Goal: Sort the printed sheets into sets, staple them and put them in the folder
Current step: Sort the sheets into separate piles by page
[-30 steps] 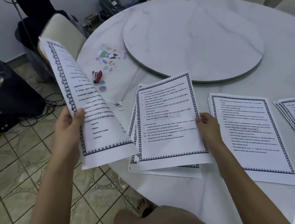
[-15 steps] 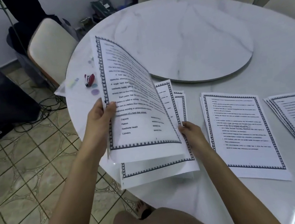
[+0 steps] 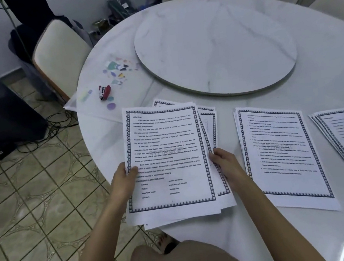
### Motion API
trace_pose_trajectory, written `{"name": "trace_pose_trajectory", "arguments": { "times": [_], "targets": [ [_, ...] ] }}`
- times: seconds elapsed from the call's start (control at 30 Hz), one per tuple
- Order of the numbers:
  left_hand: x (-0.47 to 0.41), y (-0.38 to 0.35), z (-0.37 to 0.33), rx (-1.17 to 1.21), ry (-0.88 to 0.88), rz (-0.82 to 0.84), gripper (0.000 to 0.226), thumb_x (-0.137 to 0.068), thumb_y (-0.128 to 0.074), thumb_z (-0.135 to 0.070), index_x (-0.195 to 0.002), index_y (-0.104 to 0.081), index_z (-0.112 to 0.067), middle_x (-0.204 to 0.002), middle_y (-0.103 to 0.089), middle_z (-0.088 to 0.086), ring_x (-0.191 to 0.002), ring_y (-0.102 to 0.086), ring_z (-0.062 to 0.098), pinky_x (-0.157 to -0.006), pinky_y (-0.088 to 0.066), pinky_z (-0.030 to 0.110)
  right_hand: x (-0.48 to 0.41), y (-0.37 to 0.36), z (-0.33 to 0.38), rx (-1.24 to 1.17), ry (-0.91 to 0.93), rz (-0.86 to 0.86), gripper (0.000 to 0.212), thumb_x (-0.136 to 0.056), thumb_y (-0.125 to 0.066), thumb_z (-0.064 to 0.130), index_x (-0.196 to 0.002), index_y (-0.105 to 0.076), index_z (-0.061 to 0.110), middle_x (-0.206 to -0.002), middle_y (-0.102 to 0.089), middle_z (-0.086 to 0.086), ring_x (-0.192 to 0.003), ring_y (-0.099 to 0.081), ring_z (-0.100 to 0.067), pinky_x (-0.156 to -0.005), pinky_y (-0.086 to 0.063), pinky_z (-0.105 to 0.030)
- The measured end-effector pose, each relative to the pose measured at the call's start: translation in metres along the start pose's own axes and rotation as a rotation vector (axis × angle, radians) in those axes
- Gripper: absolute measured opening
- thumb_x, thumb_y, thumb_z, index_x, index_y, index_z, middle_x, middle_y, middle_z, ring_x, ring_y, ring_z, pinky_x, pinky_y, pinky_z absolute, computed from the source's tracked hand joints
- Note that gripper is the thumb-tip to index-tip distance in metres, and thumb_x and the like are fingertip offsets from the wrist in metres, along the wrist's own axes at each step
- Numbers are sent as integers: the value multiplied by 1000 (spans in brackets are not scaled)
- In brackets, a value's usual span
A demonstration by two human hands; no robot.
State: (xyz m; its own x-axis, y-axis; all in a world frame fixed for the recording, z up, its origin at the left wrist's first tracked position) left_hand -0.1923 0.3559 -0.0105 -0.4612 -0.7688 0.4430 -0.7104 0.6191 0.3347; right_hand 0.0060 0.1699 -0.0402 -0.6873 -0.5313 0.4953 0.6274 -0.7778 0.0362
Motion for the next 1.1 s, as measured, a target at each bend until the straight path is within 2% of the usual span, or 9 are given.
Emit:
{"name": "trace_pose_trajectory", "arguments": {
  "times": [0.1, 0.23, 0.37, 0.47, 0.6, 0.7, 0.83, 0.97, 1.1],
  "targets": [
    [1, -6, 3, 31, 28, 33, 30, -97, -43, -15, -126, -47, -7, -114, -55, 4, -101, -53, 21, -87, -43, 34, 5, -11, -4, -30, -21, 29, 14, -92, -53, 9, -102, -63, 12, -88, -72, -7, -74, -69, -18, -66, -58, -30],
    [0, 0, 3, 37, 12, -10, 22, -97, -43, -10, -117, -51, -10, -114, -59, 7, -99, -57, 26, -89, -47, 37, 9, -15, -3, 32, 31, 34, 17, -92, -53, 14, -107, -62, 13, -96, -71, -5, -85, -68, -19, -76, -56, -31],
    [0, 10, -2, 45, -50, -36, 26, -97, -40, -8, -121, -49, -7, -112, -59, 7, -97, -58, 26, -84, -48, 36, 8, -1, 8, 306, 179, -186, 14, -93, -50, 12, -99, -62, 12, -86, -65, -4, -72, -59, -16, -64, -48, -21],
    [-1, 22, -5, 74, -73, -68, 26, -97, -40, -8, -122, -48, -8, -112, -58, 7, -98, -58, 26, -80, -49, 34, 11, 1, 14, 647, 302, -378, 22, -91, -54, 17, -108, -58, 3, -103, -54, -8, -92, -52, -17, -76, -35, -17],
    [-3, 41, -8, 119, -88, -118, 21, -97, -40, -8, -115, -48, -16, -111, -58, 6, -98, -57, 25, -83, -46, 36, 12, -5, 9, 919, 238, -441, 47, -86, -60, 32, -117, -47, -1, -118, -45, -16, -110, -42, -29, -85, -39, -32],
    [-3, 55, -8, 146, -82, -169, 28, -98, -41, -8, -125, -47, -7, -112, -56, 7, -96, -56, 24, -81, -44, 36, 11, -9, 7, 1033, 208, -470, 49, -86, -59, 35, -118, -44, 0, -120, -44, -16, -111, -42, -30, -88, -41, -36],
    [-3, 71, -4, 160, -85, -236, 29, -98, -40, -9, -126, -46, -2, -109, -55, 8, -91, -54, 23, -69, -44, 31, 9, -10, 9, 1026, 196, -489, 42, -88, -57, 30, -117, -45, 1, -119, -46, -16, -110, -44, -30, -88, -42, -37],
    [-5, 85, 6, 186, -69, -254, 30, -98, -41, -10, -127, -47, -4, -122, -57, 16, -96, -56, 26, -81, -44, 37, 4, -7, 10, 915, 176, -488, 36, -88, -58, 23, -116, -48, 2, -118, -50, -15, -111, -45, -30, -90, -40, -38],
    [-4, 91, 11, 209, -51, -258, 33, -98, -41, -9, -130, -45, -4, -128, -55, 18, -100, -54, 25, -85, -43, 38, -1, -5, 12, 793, 168, -475, 27, -89, -55, 15, -113, -54, 3, -114, -55, -14, -108, -49, -30, -86, -42, -38]
  ]
}}
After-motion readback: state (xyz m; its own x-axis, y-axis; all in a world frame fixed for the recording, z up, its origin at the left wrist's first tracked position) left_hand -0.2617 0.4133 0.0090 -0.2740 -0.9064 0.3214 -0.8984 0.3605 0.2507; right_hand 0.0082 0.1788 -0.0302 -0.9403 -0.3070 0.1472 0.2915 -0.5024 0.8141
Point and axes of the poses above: each hand's wrist, its own x-axis away from the middle knuckle, its own y-axis out of the back of the hand, z = x × y, the point moved 5 cm from there along -x, towards the middle knuckle
